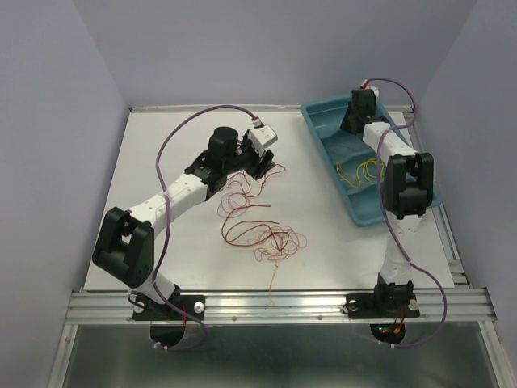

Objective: Untangle the cables
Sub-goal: Place the cable in the bin.

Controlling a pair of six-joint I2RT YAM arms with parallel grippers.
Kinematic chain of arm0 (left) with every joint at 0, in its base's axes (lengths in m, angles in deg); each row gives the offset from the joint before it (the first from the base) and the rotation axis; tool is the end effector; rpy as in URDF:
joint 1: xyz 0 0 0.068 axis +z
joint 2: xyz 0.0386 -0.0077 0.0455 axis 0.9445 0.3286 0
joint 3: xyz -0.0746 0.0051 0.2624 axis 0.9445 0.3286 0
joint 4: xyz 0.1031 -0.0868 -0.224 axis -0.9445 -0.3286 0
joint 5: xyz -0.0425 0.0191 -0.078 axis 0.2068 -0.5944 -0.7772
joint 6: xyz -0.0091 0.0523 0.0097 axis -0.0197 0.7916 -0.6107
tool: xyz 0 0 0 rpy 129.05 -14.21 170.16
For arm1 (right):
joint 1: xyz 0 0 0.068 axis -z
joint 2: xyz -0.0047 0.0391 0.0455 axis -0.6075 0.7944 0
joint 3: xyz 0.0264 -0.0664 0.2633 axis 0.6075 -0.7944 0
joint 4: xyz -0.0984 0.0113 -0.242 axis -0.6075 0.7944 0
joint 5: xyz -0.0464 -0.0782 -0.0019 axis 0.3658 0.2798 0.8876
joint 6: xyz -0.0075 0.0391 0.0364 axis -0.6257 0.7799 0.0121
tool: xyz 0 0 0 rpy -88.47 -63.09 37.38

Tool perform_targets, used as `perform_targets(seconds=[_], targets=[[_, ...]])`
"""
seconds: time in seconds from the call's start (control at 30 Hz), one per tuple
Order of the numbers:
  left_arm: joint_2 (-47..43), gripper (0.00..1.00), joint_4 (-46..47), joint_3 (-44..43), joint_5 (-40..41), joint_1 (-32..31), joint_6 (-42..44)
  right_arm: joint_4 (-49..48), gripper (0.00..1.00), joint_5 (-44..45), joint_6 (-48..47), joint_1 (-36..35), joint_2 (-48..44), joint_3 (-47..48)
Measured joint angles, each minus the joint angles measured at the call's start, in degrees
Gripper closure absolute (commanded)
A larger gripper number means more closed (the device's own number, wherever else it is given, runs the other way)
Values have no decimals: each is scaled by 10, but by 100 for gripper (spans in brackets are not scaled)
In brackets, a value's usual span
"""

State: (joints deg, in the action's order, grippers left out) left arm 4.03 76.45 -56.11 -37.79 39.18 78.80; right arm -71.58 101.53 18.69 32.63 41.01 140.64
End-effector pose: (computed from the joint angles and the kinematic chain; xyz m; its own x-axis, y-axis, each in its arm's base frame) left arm 0.2999 -0.2016 0.3080 0.0761 0.2838 -0.9559 0.8325 0.5095 0.2176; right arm 0.5153 0.0349 0.2309 -0.5281 0.2609 -0.8081 0.2790 0.9521 0.1251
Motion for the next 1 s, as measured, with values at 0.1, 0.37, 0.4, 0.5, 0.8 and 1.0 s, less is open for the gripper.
perform_targets(seconds=[0.1,0.37,0.4,0.5,0.8,1.0], targets=[[0,39,1,0,-3,1,0,-8,99,0,9,0,-27,-47],[0,39,1,0,-17,3,-2,-29,99,0,46,1,-79,-154],[0,39,1,0,-17,3,-2,-30,99,0,48,2,-79,-156],[0,39,2,0,-19,3,-2,-33,99,-9,52,2,-78,-159],[3,39,3,14,-21,3,2,-32,99,-56,52,2,-72,-155],[19,39,0,14,-21,3,2,8,99,-76,52,1,-52,-129]])
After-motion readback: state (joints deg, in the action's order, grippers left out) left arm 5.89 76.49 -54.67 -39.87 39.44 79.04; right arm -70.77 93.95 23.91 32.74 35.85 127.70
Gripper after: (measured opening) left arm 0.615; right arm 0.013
